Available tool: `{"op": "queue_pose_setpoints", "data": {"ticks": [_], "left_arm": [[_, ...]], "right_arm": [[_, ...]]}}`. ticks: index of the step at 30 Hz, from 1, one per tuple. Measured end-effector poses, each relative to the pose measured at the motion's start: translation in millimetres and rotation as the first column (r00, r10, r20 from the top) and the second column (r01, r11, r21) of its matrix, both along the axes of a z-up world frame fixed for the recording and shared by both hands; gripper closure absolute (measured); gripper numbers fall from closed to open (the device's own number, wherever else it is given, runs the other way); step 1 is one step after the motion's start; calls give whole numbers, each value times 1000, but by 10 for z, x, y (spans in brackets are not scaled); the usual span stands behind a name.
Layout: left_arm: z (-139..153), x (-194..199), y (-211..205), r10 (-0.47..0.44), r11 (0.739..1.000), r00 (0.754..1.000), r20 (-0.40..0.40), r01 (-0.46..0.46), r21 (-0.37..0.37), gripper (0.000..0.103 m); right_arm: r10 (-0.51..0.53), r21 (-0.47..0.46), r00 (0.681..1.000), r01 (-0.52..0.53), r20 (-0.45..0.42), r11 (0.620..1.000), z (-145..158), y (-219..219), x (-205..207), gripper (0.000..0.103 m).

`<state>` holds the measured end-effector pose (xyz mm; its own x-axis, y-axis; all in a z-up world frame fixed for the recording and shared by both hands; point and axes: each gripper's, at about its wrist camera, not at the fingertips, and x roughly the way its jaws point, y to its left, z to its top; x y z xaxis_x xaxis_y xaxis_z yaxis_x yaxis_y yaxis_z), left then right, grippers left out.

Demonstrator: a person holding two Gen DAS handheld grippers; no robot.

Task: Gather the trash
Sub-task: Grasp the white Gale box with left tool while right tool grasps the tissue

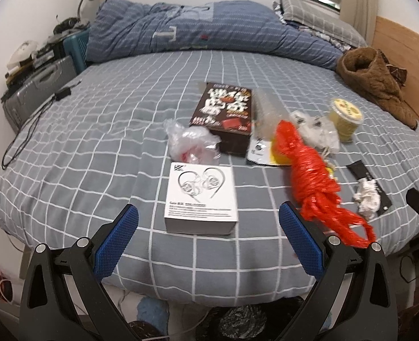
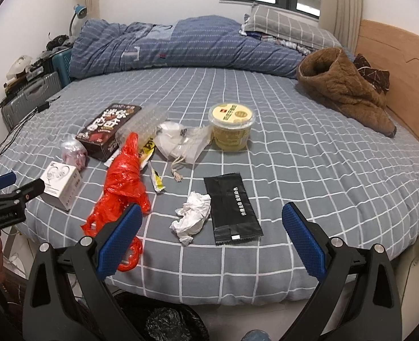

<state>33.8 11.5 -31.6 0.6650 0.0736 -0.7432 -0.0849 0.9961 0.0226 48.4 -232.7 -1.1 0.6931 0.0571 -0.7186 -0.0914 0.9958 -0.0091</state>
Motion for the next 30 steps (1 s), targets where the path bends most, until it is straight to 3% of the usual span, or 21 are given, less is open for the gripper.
{"op": "queue_pose_setpoints", "data": {"ticks": [14, 18, 26, 30], "left_arm": [[-432, 400, 135, 21, 1000, 996, -83, -21, -8, 7], [-516, 458, 116, 14, 1000, 996, -90, -14, 0, 7], [-630, 525, 91, 14, 1000, 994, -107, -17, -20, 22], [-672, 536, 83, 35, 999, 994, -102, -33, 15, 32]], "right_arm": [[44, 29, 995, -41, -86, 999, -504, 135, 312, 29], [49, 40, 994, -46, -98, 998, -577, 154, 373, 40], [64, 32, 988, -60, -139, 998, -759, 208, 436, 66], [68, 39, 986, -62, -152, 997, -808, 198, 448, 79]]}}
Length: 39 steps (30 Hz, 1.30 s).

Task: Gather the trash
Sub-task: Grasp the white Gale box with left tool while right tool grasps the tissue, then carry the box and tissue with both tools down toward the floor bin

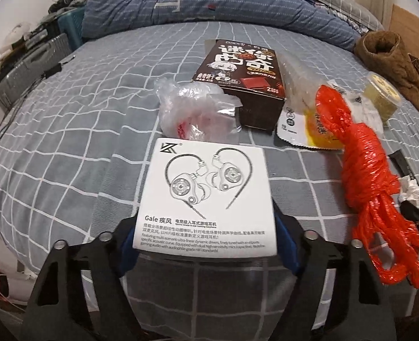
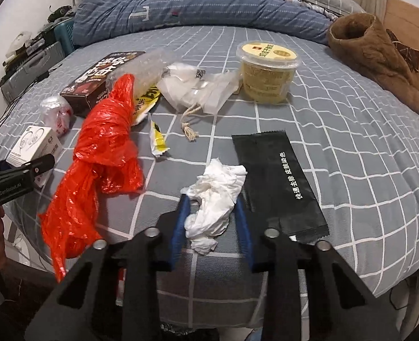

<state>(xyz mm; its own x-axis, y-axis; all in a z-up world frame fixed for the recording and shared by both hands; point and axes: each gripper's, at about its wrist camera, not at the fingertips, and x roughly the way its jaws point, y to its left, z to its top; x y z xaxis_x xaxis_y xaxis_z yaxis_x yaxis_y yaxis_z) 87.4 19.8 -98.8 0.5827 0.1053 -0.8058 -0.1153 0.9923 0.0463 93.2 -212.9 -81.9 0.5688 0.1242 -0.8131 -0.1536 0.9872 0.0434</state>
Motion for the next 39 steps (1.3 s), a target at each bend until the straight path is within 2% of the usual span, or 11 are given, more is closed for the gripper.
{"op": "queue_pose_setpoints", "data": {"ticks": [5, 18, 39], "left_arm": [[-14, -7, 4, 10, 1000, 1000, 2, -10, 3, 33], [79, -44, -4, 4, 1000, 1000, 15, -4, -24, 33], [495, -288, -93, -24, 1000, 996, 82, 26, -16, 33]], "right_arm": [[-2, -2, 1000, 2, 6, 1000, -5, -8, -1, 84], [-10, -2, 1000, 10, 29, 1000, 119, -21, -27, 85], [-16, -2, 996, 17, 84, 1000, 558, -14, -240, 85]]}}
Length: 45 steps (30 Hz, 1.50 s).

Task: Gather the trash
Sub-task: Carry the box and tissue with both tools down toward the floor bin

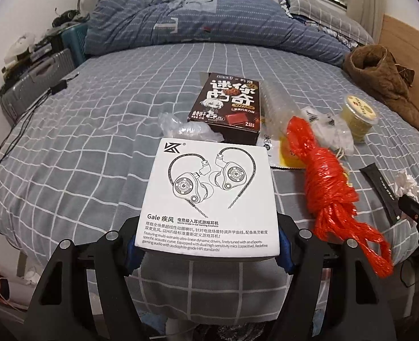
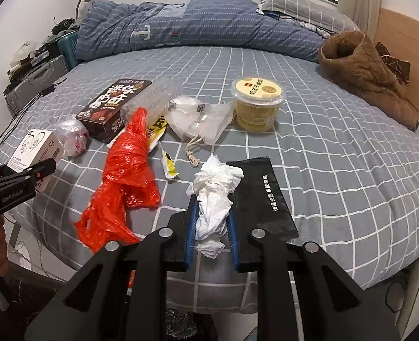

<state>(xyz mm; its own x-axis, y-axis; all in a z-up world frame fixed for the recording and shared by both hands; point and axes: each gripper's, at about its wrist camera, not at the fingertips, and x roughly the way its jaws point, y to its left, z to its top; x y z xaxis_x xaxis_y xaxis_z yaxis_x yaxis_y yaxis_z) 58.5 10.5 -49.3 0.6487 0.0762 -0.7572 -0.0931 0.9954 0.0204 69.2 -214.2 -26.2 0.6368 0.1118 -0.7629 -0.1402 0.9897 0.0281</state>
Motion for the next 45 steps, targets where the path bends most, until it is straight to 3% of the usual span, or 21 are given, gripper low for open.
{"op": "queue_pose_setpoints", "data": {"ticks": [15, 45], "left_arm": [[229, -293, -120, -43, 999, 999, 31, 43, -17, 33], [100, -1111, -355, -88, 995, 996, -20, 87, -51, 33]], "right_arm": [[-1, 7, 1000, 1, 21, 1000, 246, 104, -261, 85], [16, 29, 1000, -16, 21, 999, 290, 248, -1029, 85]]}}
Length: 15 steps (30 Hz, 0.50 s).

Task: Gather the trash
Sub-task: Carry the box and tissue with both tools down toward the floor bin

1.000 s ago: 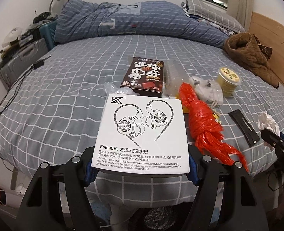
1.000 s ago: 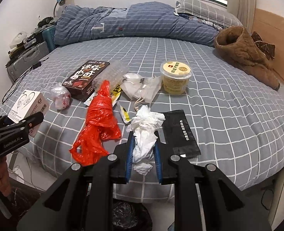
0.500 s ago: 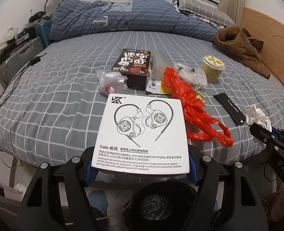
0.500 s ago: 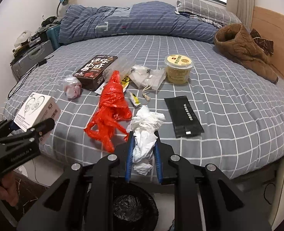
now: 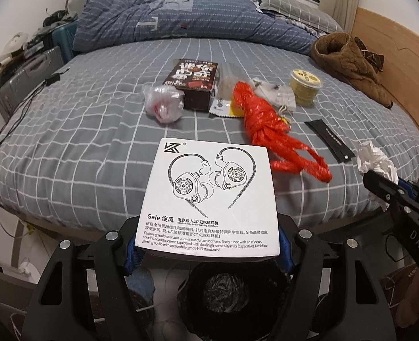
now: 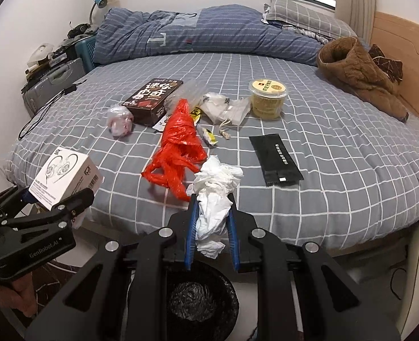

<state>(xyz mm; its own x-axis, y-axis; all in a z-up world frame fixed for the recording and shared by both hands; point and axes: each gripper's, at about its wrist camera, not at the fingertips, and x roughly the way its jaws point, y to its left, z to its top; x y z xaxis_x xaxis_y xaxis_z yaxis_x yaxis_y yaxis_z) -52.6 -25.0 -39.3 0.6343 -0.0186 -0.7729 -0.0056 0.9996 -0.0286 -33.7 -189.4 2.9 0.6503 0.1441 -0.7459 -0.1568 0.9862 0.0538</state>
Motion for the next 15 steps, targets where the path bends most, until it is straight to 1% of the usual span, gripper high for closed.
{"op": "queue_pose_setpoints", "data": {"ticks": [7, 15], "left_arm": [[-70, -189, 48, 4, 1000, 1000, -19, -4, 0, 33], [-158, -416, 62, 5, 1000, 999, -46, -5, 2, 33]], "right_arm": [[5, 0, 1000, -5, -11, 1000, -30, 30, -150, 85], [10, -5, 999, -10, -51, 1000, -144, 40, -320, 85]]}}
